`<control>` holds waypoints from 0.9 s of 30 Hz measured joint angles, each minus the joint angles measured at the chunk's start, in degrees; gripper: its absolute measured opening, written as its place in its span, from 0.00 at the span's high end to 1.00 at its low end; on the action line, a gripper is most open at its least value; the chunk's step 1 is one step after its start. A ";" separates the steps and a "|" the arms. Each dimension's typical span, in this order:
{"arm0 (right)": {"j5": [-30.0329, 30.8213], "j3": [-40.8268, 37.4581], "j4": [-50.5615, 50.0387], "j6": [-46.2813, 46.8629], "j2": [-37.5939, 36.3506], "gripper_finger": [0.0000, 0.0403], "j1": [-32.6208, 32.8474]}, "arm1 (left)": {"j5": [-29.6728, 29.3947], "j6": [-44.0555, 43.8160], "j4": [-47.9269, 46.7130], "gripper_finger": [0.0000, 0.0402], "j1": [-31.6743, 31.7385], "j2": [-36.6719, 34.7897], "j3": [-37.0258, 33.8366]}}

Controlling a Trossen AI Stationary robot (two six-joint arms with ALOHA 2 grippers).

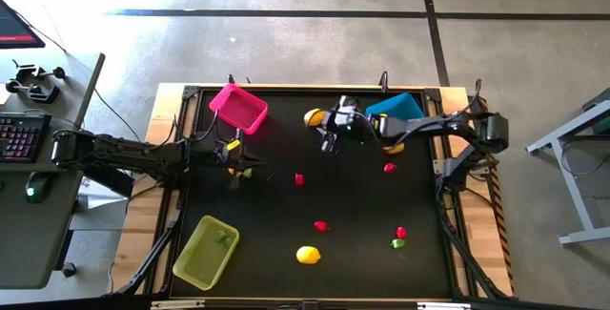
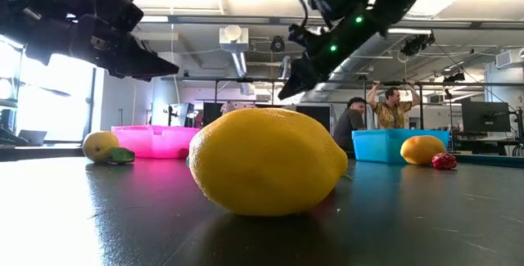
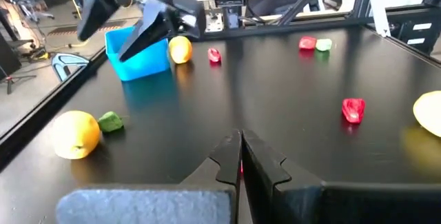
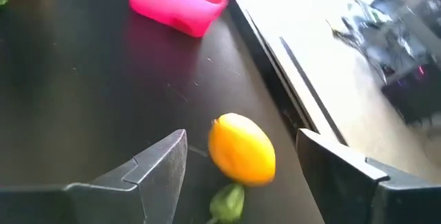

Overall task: Sort produce into baskets
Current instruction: Put the yellow lemon into the blue bin

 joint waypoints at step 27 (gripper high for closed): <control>-6.44 43.82 -43.01 -27.58 31.88 0.28 -7.96 | 0.11 -0.52 -1.53 1.00 0.00 0.00 0.00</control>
